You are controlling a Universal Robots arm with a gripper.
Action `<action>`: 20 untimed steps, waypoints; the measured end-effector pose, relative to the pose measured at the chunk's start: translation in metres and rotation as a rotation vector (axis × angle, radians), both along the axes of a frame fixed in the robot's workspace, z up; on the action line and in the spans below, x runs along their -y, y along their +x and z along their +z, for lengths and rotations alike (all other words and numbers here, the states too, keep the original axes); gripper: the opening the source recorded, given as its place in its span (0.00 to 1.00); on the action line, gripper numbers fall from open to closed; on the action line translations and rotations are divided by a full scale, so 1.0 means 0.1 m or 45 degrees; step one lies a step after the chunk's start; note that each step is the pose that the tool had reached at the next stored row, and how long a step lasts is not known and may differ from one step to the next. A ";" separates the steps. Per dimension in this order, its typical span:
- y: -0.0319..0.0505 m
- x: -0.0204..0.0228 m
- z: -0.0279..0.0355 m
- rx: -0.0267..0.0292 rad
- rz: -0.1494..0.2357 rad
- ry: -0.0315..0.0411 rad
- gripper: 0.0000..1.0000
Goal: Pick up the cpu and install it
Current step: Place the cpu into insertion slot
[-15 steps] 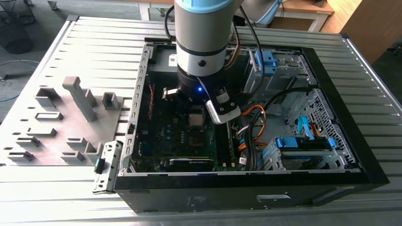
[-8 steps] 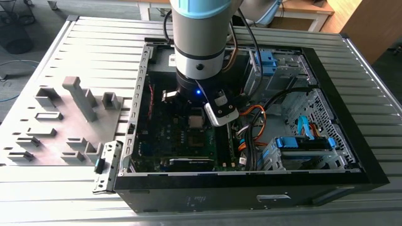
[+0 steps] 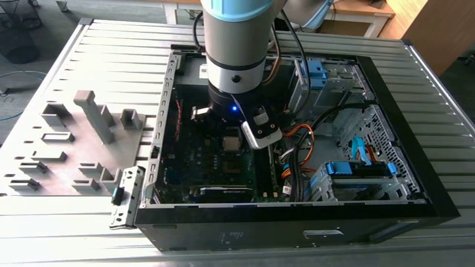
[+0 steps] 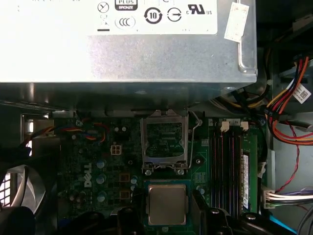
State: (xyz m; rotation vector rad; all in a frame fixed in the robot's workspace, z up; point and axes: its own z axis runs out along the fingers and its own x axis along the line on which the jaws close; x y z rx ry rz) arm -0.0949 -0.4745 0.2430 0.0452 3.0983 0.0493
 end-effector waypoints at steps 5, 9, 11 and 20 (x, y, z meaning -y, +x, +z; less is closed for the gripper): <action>0.000 0.030 -0.002 -0.0002 0.000 -0.0003 0.47; -0.002 0.094 -0.038 0.0017 0.000 0.0016 0.47; -0.003 0.099 -0.067 0.0023 0.000 0.0018 0.47; -0.002 0.106 -0.128 0.0022 0.000 0.0017 0.47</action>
